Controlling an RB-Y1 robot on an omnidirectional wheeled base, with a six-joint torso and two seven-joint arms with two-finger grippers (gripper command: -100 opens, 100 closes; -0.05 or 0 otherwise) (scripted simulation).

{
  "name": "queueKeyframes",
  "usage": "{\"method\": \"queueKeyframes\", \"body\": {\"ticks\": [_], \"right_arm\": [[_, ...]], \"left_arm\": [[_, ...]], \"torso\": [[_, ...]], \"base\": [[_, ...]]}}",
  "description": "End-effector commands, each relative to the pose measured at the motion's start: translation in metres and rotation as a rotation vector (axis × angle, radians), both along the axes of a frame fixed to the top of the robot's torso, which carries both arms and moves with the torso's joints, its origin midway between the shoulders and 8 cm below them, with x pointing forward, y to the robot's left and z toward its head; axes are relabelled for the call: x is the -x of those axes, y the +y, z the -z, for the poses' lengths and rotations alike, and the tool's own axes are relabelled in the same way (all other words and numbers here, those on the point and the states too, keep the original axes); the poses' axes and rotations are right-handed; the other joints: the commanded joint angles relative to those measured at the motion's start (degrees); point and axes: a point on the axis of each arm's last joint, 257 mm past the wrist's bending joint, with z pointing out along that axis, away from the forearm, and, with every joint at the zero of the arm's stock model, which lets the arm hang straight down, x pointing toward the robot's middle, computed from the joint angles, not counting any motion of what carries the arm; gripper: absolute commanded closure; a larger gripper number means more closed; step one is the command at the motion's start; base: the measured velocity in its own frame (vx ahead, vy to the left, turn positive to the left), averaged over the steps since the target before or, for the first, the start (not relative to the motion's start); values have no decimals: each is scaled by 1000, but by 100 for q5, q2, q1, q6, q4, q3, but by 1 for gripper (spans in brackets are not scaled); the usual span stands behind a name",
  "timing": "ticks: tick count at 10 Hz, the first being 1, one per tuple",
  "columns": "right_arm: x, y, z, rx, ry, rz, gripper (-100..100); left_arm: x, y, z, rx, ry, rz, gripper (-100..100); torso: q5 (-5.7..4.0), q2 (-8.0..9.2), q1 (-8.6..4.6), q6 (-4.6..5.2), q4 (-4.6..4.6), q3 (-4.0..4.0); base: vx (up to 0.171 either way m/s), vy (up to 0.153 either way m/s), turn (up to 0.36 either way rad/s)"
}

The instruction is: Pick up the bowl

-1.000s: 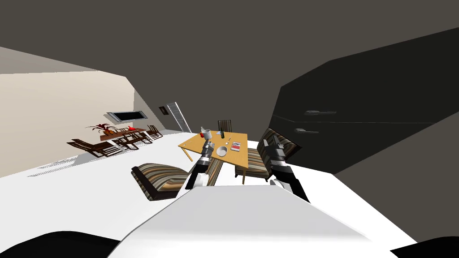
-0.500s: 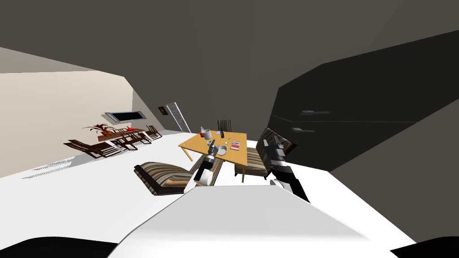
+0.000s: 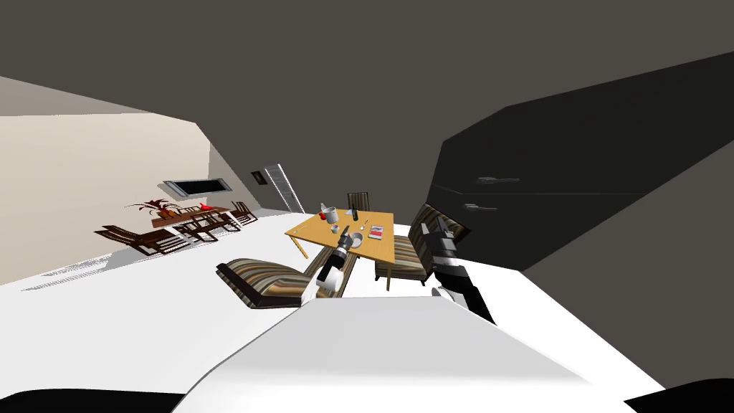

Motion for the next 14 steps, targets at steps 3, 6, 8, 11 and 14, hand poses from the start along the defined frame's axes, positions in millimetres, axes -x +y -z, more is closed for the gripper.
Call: {"method": "queueKeyframes", "body": {"ticks": [3,6,8,11,14], "right_arm": [[0,0,0,0,0,0,0],[0,0,0,0,0,0,0],[0,0,0,0,0,0,0],[0,0,0,0,0,0,0],[0,0,0,0,0,0,0]], "left_arm": [[-13,-12,33,-13,109,18,-100],[-23,-18,61,-24,204,25,-100],[-27,-19,80,-32,269,23,-100],[-35,-20,108,-37,371,17,-100],[-36,-19,129,-44,450,8,-100]], "torso": [[0,-3,0,0,-1,-2],[1,-7,3,0,-1,-4],[2,-14,7,1,-3,-8],[1,-15,3,0,-3,-9],[2,-19,9,0,-4,-11]], "base": [[-8,11,-17],[1,22,-24],[21,30,-31],[24,21,-22],[30,30,-23]]}}
